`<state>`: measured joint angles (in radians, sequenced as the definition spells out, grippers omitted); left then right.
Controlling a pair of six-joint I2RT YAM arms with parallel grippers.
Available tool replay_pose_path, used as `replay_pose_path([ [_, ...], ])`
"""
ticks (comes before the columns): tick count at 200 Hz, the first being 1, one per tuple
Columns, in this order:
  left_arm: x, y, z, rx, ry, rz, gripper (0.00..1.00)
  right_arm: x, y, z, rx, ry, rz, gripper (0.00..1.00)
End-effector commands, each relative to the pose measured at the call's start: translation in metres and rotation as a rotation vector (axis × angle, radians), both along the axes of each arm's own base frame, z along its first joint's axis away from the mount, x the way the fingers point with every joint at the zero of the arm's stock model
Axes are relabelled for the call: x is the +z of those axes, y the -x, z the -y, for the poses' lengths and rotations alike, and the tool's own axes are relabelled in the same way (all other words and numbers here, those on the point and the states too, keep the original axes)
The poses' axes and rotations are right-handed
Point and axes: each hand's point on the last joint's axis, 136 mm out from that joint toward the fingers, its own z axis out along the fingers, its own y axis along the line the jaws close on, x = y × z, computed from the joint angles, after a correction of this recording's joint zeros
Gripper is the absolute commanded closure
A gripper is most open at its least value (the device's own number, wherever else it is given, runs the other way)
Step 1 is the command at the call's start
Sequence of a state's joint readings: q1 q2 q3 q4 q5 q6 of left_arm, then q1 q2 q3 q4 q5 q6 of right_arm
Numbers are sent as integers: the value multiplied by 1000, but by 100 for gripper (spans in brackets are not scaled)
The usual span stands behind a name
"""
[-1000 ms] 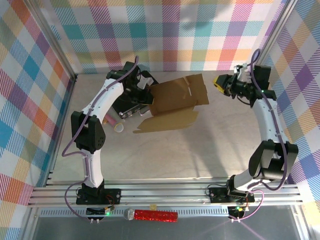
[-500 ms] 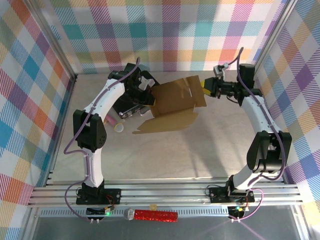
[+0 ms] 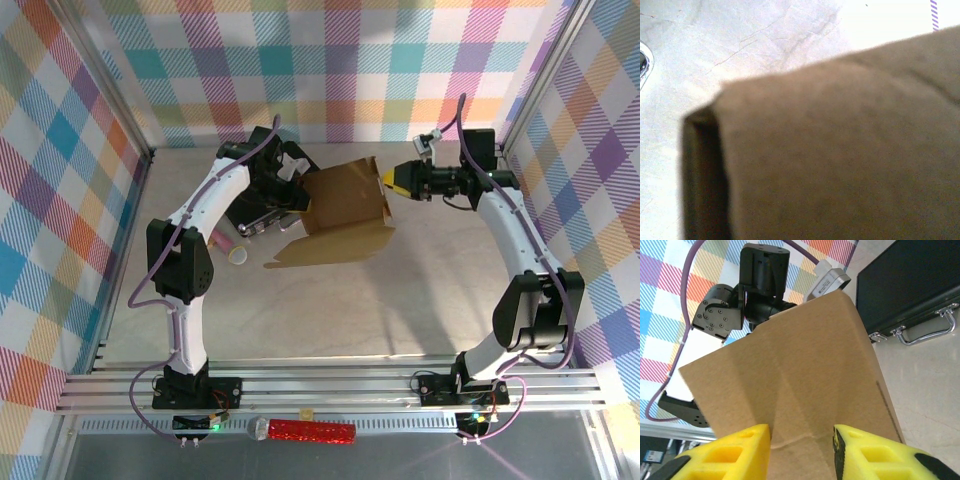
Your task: Fold the paper box
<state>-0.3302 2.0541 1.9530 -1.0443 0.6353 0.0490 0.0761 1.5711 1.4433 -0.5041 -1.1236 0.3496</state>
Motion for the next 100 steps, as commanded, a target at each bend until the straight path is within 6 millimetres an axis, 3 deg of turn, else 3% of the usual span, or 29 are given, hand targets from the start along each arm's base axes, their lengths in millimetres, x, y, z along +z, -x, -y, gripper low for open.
replay_pose_path([
  [1,4,-1,0,12,13,-17,100,9,7,-2,1,49,75,60],
  [100,6,3,4,2,14,-12,100,0,15,-16,10,209,154,47],
])
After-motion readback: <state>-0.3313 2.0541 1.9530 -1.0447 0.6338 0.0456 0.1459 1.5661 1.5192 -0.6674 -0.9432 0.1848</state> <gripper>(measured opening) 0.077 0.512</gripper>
